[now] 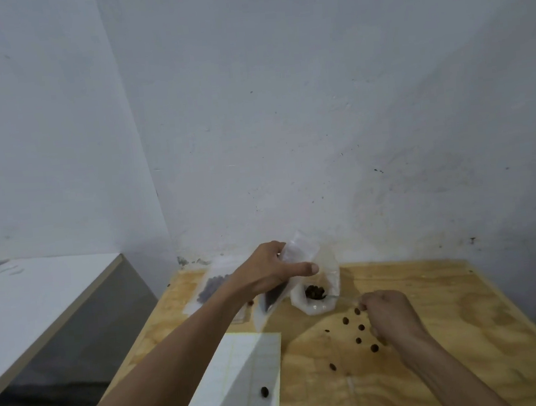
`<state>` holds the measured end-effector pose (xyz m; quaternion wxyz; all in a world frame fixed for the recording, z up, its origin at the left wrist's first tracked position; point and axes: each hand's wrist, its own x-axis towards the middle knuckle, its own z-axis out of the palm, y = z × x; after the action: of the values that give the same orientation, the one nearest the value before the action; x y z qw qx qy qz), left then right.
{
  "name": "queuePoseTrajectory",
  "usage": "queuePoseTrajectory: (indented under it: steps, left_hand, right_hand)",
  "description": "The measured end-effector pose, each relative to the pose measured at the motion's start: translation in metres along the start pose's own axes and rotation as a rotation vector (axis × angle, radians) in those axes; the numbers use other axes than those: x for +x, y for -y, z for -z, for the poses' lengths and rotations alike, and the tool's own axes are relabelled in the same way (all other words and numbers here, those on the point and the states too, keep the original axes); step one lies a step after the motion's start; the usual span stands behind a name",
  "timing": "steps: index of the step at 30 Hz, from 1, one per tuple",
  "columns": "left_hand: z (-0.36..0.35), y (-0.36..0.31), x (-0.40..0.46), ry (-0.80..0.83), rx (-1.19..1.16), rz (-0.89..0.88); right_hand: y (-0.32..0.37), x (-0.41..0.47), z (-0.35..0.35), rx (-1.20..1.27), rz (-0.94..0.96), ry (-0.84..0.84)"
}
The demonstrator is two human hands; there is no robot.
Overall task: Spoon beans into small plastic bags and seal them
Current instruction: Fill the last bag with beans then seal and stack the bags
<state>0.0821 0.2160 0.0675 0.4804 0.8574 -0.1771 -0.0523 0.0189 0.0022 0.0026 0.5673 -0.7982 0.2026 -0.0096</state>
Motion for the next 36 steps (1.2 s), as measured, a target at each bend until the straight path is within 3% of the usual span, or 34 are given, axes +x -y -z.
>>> queuePoseTrajectory:
  steps: [10,19,26,31,36]
  left_hand:
    - [0.003,0.035,-0.008,-0.046,-0.031,0.098]
    - [-0.008,0.037,-0.017,-0.013,0.002,0.075]
    - [-0.005,0.039,-0.019,0.017,0.024,0.040]
    - [-0.009,0.039,-0.016,0.037,0.032,0.034]
    - [-0.013,0.038,-0.012,0.010,0.093,0.047]
  right_hand:
    - [0.030,0.003,0.031,-0.062,0.067,-0.020]
    - [0.031,0.005,0.040,0.020,-0.022,-0.037]
    - [0.054,0.011,0.053,0.055,0.056,-0.030]
    - [0.077,0.006,0.048,-0.108,0.220,0.033]
    - [0.089,-0.007,0.030,-0.436,0.629,-0.081]
